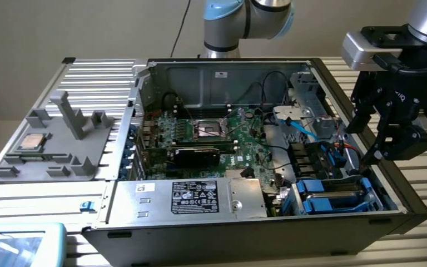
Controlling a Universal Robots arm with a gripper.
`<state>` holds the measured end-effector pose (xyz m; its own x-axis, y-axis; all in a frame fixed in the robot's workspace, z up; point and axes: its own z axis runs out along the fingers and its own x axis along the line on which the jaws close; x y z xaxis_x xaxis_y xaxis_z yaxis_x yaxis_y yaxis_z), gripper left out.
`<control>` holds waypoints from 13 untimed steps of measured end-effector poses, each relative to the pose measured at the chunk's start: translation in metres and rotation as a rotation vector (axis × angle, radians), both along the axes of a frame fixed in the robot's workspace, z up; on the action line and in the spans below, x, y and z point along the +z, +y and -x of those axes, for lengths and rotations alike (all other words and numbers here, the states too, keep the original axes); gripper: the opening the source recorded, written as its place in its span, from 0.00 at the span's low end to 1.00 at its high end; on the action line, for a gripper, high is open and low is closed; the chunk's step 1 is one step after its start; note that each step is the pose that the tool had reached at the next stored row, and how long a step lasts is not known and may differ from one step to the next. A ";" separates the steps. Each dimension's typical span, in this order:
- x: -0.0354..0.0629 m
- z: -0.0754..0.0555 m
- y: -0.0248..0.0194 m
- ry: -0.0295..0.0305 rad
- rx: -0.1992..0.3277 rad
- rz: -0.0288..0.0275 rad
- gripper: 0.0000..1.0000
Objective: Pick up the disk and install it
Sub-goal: 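Insert the first disk wire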
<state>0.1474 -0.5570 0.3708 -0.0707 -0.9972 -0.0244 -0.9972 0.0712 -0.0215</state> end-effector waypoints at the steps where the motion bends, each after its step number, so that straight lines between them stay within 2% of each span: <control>1: -0.0001 0.000 0.0003 0.0000 0.000 0.0002 0.64; 4: -0.0021 0.000 0.0074 0.0001 0.000 -0.0001 0.64; 5: -0.0027 0.000 0.0085 0.0000 -0.001 0.0000 0.64; 13: -0.0127 0.000 0.0087 -0.0020 -0.086 0.0001 0.64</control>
